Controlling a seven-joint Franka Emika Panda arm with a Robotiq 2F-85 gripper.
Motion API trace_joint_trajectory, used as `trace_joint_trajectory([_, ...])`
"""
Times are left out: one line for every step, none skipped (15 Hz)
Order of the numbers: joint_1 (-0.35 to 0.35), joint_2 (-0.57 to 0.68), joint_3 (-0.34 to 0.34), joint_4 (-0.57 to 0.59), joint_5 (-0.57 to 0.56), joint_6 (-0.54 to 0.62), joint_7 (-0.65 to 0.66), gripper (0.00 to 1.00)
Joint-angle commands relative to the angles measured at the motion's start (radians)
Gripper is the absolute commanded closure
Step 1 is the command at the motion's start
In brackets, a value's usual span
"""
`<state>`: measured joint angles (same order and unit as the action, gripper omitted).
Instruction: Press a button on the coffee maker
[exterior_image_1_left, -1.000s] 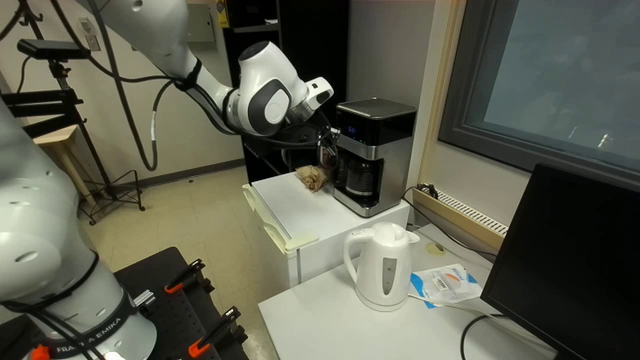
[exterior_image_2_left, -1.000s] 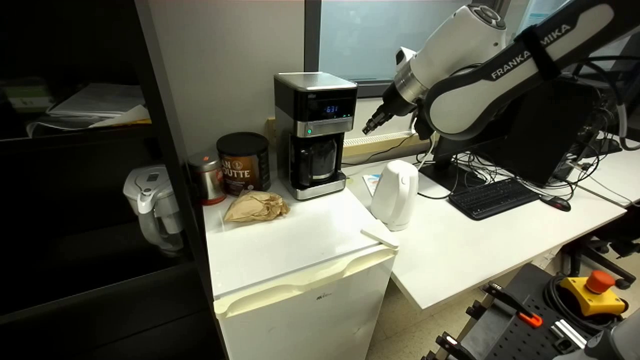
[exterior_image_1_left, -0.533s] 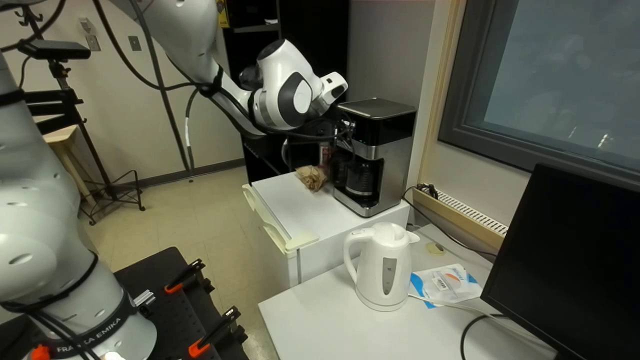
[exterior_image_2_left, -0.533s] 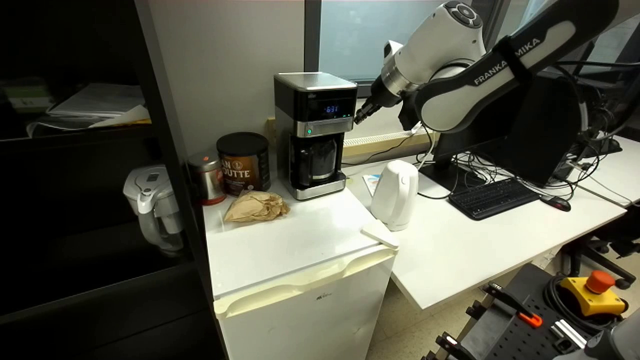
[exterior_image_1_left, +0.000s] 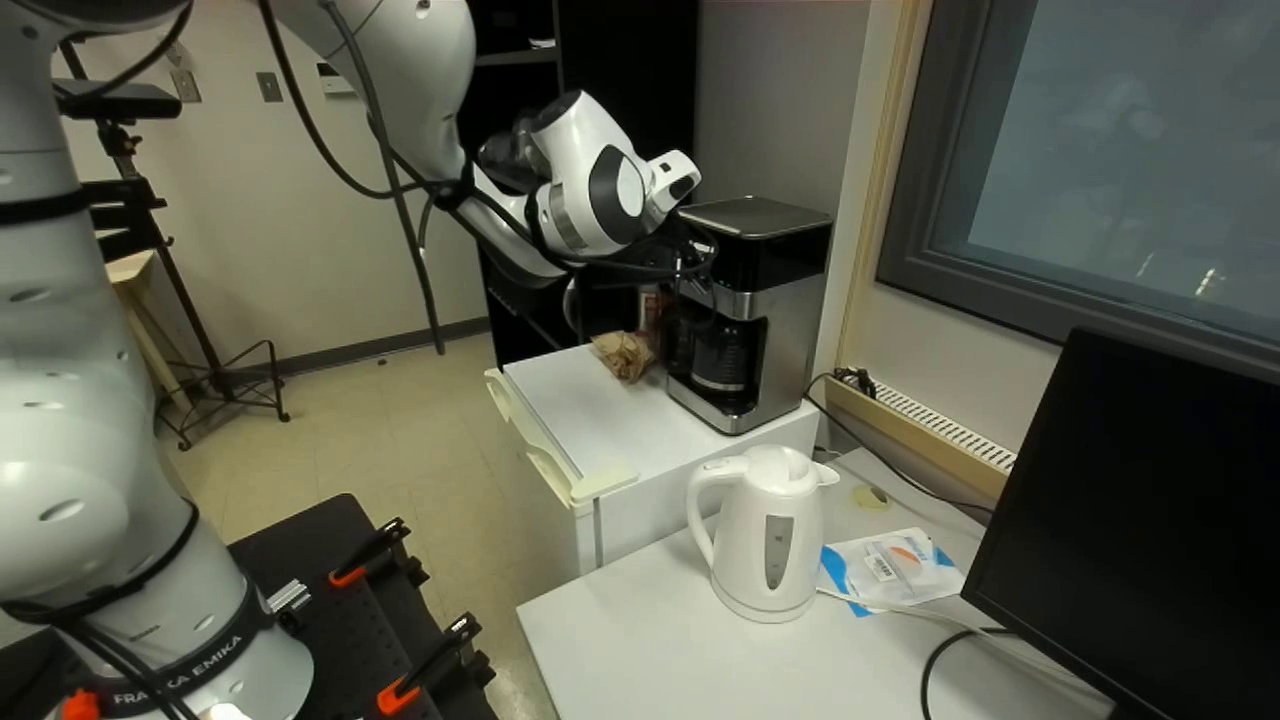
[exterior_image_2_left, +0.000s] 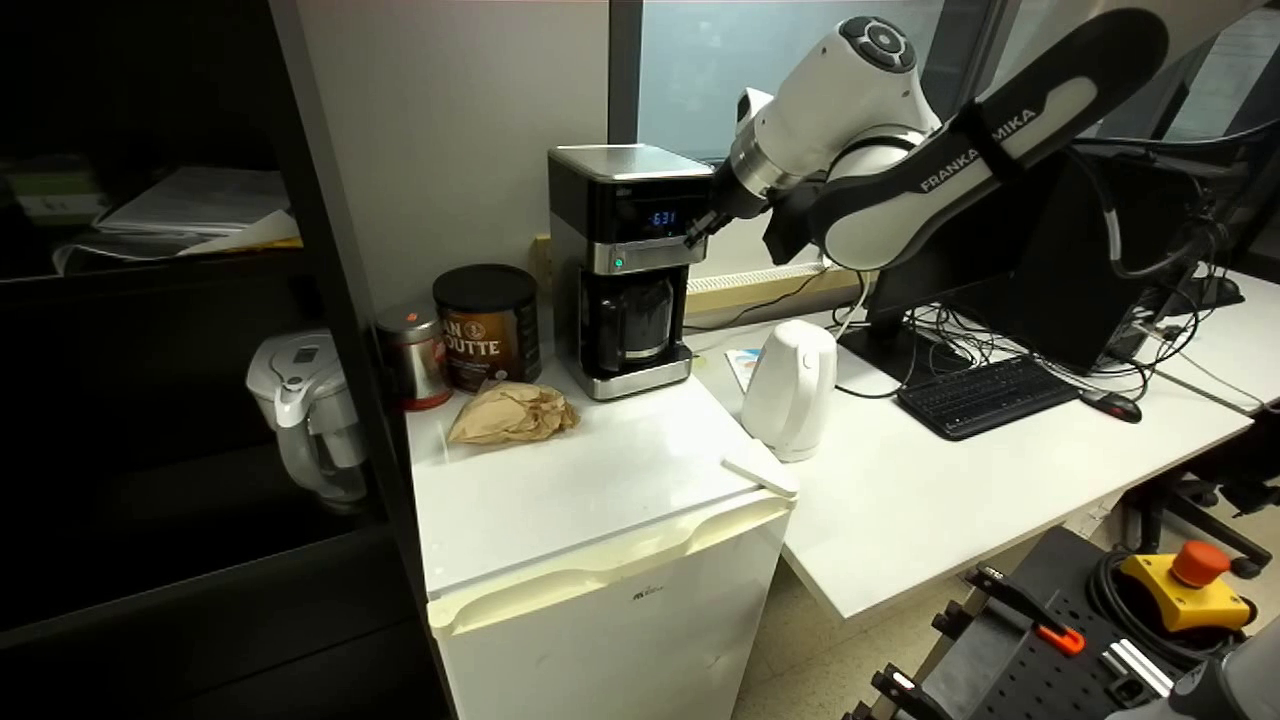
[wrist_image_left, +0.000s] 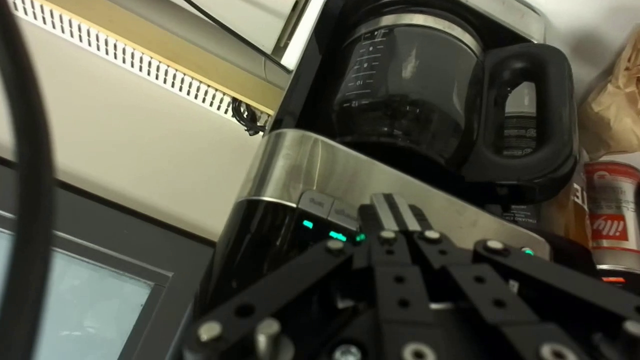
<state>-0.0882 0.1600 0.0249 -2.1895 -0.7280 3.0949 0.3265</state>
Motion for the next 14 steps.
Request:
trace_joint_trajectory([0.049, 0.045, -0.043, 0.066, -0.075, -0.028, 0.093, 0.97])
trace_joint_trajectory([0.057, 0.052, -0.052, 0.075, -0.087, -0.031, 0.109, 0.97])
trace_joint_trajectory([0.066, 0.06, -0.06, 0.083, -0.101, -0.034, 0.126, 0.97])
trace_joint_trajectory([0.073, 0.067, -0.067, 0.092, -0.111, -0.037, 0.141, 0.97])
trace_joint_trajectory([0.08, 0.073, -0.074, 0.099, -0.121, -0.039, 0.155, 0.97])
trace_joint_trajectory([0.086, 0.078, -0.08, 0.105, -0.131, -0.04, 0.169, 0.97])
trace_joint_trajectory([0.091, 0.077, -0.084, 0.105, -0.14, -0.04, 0.183, 0.97])
trace_joint_trajectory([0.095, 0.075, -0.087, 0.103, -0.148, -0.038, 0.194, 0.97])
trace_joint_trajectory([0.099, 0.073, -0.091, 0.101, -0.156, -0.036, 0.204, 0.97])
trace_joint_trajectory([0.102, 0.068, -0.095, 0.098, -0.164, -0.032, 0.213, 0.97])
trace_joint_trajectory([0.104, 0.063, -0.097, 0.092, -0.171, -0.028, 0.22, 0.97])
trace_joint_trajectory([0.102, 0.049, -0.094, 0.076, -0.171, -0.022, 0.219, 0.97])
trace_joint_trajectory([0.098, 0.034, -0.086, 0.057, -0.168, -0.017, 0.211, 0.97])
trace_joint_trajectory([0.09, 0.001, -0.07, 0.014, -0.151, -0.012, 0.185, 0.97])
